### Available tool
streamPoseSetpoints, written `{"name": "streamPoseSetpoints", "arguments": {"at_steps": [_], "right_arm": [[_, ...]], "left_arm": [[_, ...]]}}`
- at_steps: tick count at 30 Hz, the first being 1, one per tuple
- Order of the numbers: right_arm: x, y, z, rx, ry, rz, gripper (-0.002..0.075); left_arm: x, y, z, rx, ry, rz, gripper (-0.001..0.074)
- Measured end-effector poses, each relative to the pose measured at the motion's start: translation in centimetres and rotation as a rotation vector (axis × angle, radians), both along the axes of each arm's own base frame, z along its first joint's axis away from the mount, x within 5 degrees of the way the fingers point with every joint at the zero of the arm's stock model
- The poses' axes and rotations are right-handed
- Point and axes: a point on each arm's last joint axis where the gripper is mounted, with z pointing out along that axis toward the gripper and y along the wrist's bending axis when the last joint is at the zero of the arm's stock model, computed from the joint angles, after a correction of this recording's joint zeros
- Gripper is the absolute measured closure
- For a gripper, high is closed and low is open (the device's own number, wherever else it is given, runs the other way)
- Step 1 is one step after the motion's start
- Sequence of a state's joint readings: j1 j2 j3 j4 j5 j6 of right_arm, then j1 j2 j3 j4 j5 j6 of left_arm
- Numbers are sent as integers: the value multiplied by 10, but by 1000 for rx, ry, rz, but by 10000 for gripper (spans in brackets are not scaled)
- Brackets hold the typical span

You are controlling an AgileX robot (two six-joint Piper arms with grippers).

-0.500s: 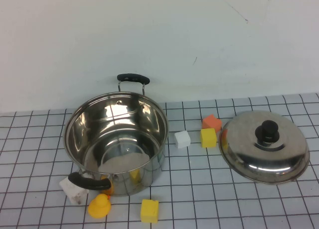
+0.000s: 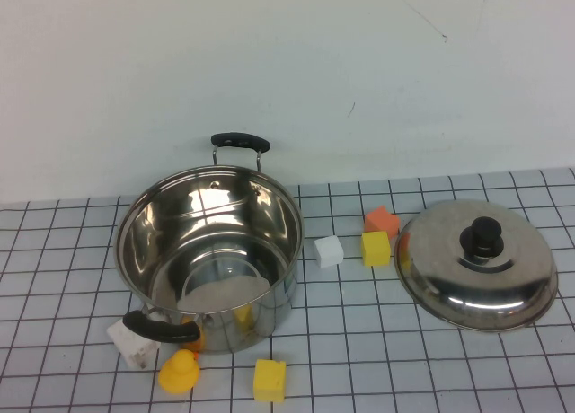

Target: Cover the pot

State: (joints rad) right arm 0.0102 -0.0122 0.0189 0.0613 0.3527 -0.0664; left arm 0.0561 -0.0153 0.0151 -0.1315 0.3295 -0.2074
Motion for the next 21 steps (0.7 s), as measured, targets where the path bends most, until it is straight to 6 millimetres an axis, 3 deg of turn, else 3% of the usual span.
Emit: {"name": "streamPoseSetpoints", "arguments": {"at_steps": [13, 16, 21], "right_arm": [[0, 0, 0, 25, 1, -7, 728], [0, 4, 1, 214, 6, -28, 728], [0, 16, 3, 763, 47, -74, 728]], "left_arm": [[0, 0, 0, -2, 0, 0, 738], [0, 0, 0, -2, 0, 0, 738], [0, 0, 0, -2, 0, 0, 738]]}}
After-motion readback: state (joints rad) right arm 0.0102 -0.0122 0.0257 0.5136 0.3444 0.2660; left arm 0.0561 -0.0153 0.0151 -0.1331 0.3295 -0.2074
